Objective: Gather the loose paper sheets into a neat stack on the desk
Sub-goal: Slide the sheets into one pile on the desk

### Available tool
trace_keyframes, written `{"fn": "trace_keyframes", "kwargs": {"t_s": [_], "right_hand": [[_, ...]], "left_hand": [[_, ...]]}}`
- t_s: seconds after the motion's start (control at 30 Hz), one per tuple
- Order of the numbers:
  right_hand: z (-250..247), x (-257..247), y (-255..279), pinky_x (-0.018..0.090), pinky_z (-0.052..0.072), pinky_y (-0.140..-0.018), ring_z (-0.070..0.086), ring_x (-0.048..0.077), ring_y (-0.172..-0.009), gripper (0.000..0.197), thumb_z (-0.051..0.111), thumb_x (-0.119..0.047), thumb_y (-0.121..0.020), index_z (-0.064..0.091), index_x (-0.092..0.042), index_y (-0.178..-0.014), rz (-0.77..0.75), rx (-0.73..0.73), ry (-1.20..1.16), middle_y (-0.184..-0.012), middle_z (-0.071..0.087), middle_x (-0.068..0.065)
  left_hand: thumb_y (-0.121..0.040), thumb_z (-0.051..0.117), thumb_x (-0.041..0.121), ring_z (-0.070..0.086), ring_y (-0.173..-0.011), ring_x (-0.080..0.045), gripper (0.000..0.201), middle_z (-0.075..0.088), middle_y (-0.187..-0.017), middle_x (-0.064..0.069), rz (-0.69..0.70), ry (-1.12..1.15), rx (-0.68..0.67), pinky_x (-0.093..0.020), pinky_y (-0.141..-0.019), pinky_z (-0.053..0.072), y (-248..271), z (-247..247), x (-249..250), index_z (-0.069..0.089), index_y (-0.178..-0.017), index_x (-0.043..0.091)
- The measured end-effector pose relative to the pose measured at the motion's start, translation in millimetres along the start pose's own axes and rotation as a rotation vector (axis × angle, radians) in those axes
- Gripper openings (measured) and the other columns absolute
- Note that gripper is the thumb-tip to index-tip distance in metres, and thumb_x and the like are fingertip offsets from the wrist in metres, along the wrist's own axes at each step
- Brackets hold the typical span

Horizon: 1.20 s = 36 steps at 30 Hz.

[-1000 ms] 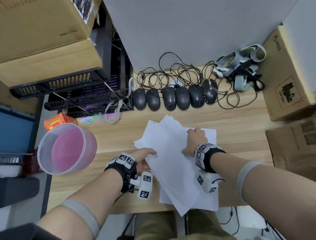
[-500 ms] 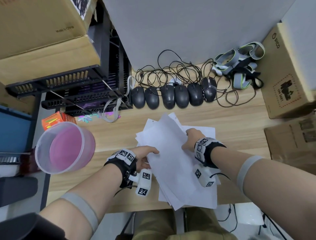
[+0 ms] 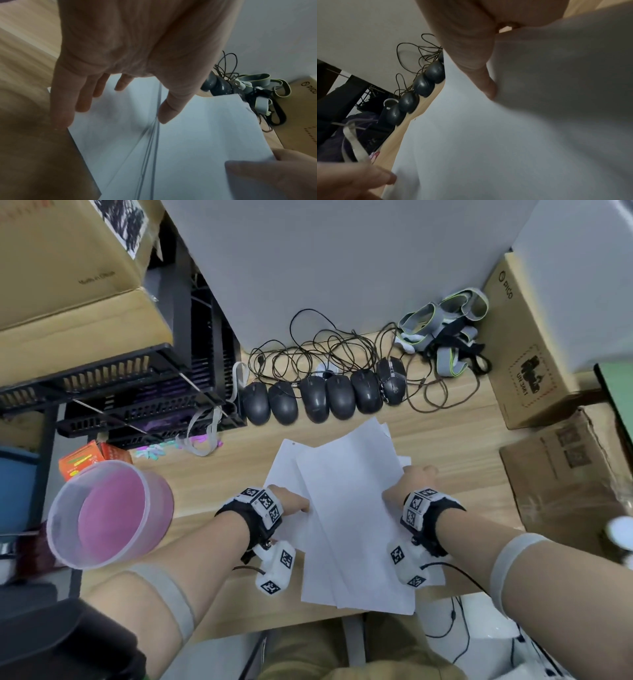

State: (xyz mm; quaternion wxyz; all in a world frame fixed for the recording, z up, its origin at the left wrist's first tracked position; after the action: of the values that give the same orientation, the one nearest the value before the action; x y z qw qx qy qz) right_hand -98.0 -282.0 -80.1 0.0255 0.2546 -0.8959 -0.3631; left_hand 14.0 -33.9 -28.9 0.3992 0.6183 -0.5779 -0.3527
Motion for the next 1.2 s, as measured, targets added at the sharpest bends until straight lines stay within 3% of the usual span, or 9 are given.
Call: {"fn": "trace_keyframes", "kwargs": {"t_s": [0.07, 0.33, 0.47, 0.6, 0.73, 0.83, 0.97, 1.07, 1.2], "right_hand": [[10, -5, 0, 0.038, 0.054, -0.08, 0.06, 0.034, -0.083, 0.023, 0.049, -0.007, -0.077, 0.06, -0.008, -0.098, -0.024, 0.015, -0.09, -0.116, 0.035, 0.011], [12, -10, 5, 0.037, 0.044, -0.077, 0.045, 0.036, -0.105, 0.029, 0.055, -0.003, -0.074, 0.062, -0.011, -0.101, 0.046, 0.158, -0.107, -0.123, 0.036, 0.016], [14, -14, 3, 0.039, 0.054, -0.076, 0.054, 0.034, -0.081, 0.018, 0.05, 0.001, -0.071, 0.057, -0.009, -0.084, -0.05, 0.131, -0.214, -0.111, 0.038, 0.012], [-1, -21, 2, 0.029, 0.033, -0.051, 0.042, 0.024, -0.062, 0.021, 0.044, 0.003, -0.067, 0.04, -0.017, -0.072, -0.186, 0.082, -0.122, -0.077, 0.049, 0.004], [-39, -30, -4, 0.037, 0.035, -0.074, 0.056, 0.029, -0.078, 0.033, 0.049, -0.002, -0.071, 0.047, -0.024, -0.095, -0.335, 0.172, 0.047, -0.077, 0.059, -0.001], [-67, -32, -9, 0.037, 0.036, -0.073, 0.053, 0.032, -0.076, 0.046, 0.048, 0.001, -0.079, 0.039, -0.019, -0.119, -0.382, 0.225, 0.016, -0.081, 0.06, 0.007], [-88, -22, -20, 0.044, 0.052, -0.076, 0.061, 0.038, -0.082, 0.064, 0.05, 0.001, -0.082, 0.032, -0.019, -0.14, -0.313, 0.237, -0.117, -0.085, 0.061, 0.012], [-94, -19, -21, 0.035, 0.046, -0.066, 0.057, 0.037, -0.074, 0.028, 0.051, -0.007, -0.083, 0.064, -0.01, -0.107, -0.316, 0.21, -0.074, -0.077, 0.058, 0.013], [-103, -15, -15, 0.037, 0.048, -0.064, 0.06, 0.04, -0.076, 0.021, 0.054, -0.011, -0.084, 0.051, -0.015, -0.064, -0.304, 0.243, -0.122, -0.079, 0.063, 0.021]], "left_hand": [[-0.094, 0.059, 0.044, 0.056, -0.124, -0.034, 0.065, 0.048, -0.142, -0.017, 0.01, -0.053, -0.006, -0.036, -0.103, 0.05, -3, 3, 2, 0.045, -0.142, 0.004], [-0.091, 0.063, 0.043, 0.058, -0.112, -0.03, 0.062, 0.054, -0.136, -0.014, 0.017, -0.096, -0.001, -0.03, -0.083, 0.046, -12, 6, 0, 0.049, -0.137, 0.004], [-0.092, 0.062, 0.042, 0.056, -0.109, -0.029, 0.063, 0.052, -0.14, -0.014, 0.016, -0.125, -0.001, -0.032, -0.093, 0.049, -11, 5, 2, 0.047, -0.141, 0.005], [-0.089, 0.065, 0.046, 0.057, -0.121, -0.031, 0.071, 0.053, -0.139, -0.015, 0.011, -0.163, 0.02, -0.032, -0.087, 0.047, -16, 4, 1, 0.043, -0.142, 0.004], [-0.067, 0.069, 0.063, 0.054, -0.111, -0.031, 0.093, 0.055, -0.131, -0.013, 0.016, -0.258, 0.043, -0.035, -0.092, 0.049, -25, 8, 2, 0.044, -0.14, 0.01], [-0.04, 0.064, 0.073, 0.051, -0.112, -0.035, 0.108, 0.051, -0.125, -0.013, 0.032, -0.349, 0.089, -0.046, -0.095, 0.05, -37, 12, 4, 0.049, -0.131, 0.018], [-0.049, 0.069, 0.071, 0.048, -0.122, -0.038, 0.103, 0.037, -0.138, -0.013, 0.042, -0.384, 0.105, -0.05, -0.099, 0.047, -35, 15, 3, 0.04, -0.136, 0.022], [-0.053, 0.069, 0.067, 0.048, -0.121, -0.039, 0.1, 0.032, -0.141, -0.013, 0.059, -0.372, 0.108, -0.05, -0.1, 0.047, -38, 19, 0, 0.038, -0.137, 0.023], [-0.063, 0.069, 0.062, 0.048, -0.118, -0.04, 0.088, 0.029, -0.139, -0.012, 0.099, -0.44, 0.116, -0.05, -0.098, 0.048, -37, 19, -2, 0.036, -0.135, 0.022]]}}
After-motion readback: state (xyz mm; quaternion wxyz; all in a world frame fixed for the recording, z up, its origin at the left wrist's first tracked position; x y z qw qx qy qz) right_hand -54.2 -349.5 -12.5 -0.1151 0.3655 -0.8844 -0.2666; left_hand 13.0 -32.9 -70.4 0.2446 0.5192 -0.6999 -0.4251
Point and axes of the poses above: each hand's wrist, its own y-axis away from the middle knuckle, its own z-axis out of the palm, x = y × z, the point moved 7 cm from there along -y, towards the middle knuckle
